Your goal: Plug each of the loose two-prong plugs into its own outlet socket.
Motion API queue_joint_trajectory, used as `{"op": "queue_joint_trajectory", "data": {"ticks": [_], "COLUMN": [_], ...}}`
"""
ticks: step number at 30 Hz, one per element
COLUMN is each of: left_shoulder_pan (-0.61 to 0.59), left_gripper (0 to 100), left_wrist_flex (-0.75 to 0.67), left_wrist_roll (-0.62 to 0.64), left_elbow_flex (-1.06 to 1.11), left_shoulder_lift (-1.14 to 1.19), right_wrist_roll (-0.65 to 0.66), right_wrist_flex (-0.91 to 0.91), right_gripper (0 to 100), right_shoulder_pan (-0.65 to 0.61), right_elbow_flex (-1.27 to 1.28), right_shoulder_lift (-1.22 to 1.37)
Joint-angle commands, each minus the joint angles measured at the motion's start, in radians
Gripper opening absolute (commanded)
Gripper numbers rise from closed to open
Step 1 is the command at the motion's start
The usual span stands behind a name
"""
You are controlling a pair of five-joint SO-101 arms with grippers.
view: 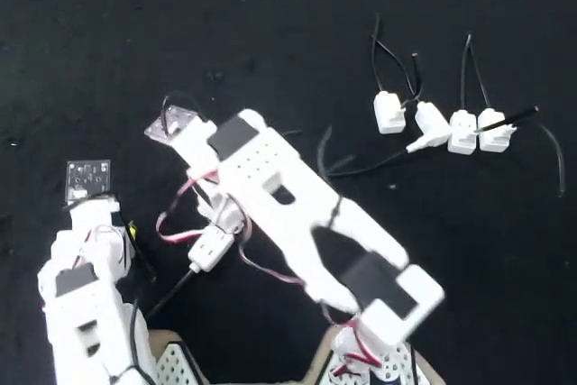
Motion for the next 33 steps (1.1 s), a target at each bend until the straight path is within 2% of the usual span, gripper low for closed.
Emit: {"op": "queue_joint_trajectory", "data": {"ticks": [1, 7, 12, 15, 20, 25, 29, 33], "left_shoulder_pan": [0.007, 0.027, 0.041, 0.134, 0.294, 0.289, 0.203, 0.173], "left_gripper": [20, 20, 20, 20, 20, 20, 20, 20], "left_wrist_flex": [0.071, 0.157, 0.250, 0.316, 0.408, 0.411, 0.408, 0.390], "left_wrist_roll": [-0.006, -0.008, -0.008, -0.015, -0.123, -0.078, -0.040, -0.035], "left_elbow_flex": [0.016, 0.082, 0.093, 0.090, 0.088, 0.088, 0.088, 0.088], "left_shoulder_lift": [-0.150, -0.339, -0.488, -0.548, -0.568, -0.569, -0.575, -0.575], "right_wrist_roll": [-0.075, -0.075, -0.075, -0.075, -0.032, -0.035, -0.040, -0.040], "right_wrist_flex": [0.075, 0.097, 0.092, 0.098, 0.094, -0.028, -0.104, -0.132], "right_gripper": [1.1, 1.1, 1.1, 1.1, 1.1, 1.1, 1.1, 1.1], "right_shoulder_pan": [-0.015, -0.064, -0.072, -0.049, -0.014, -0.002, -0.020, -0.020], "right_elbow_flex": [-0.196, -0.283, -0.286, -0.268, -0.168, -0.030, 0.048, 0.062], "right_shoulder_lift": [0.136, 0.269, 0.236, 0.170, 0.061, -0.016, -0.038, -0.038]}}
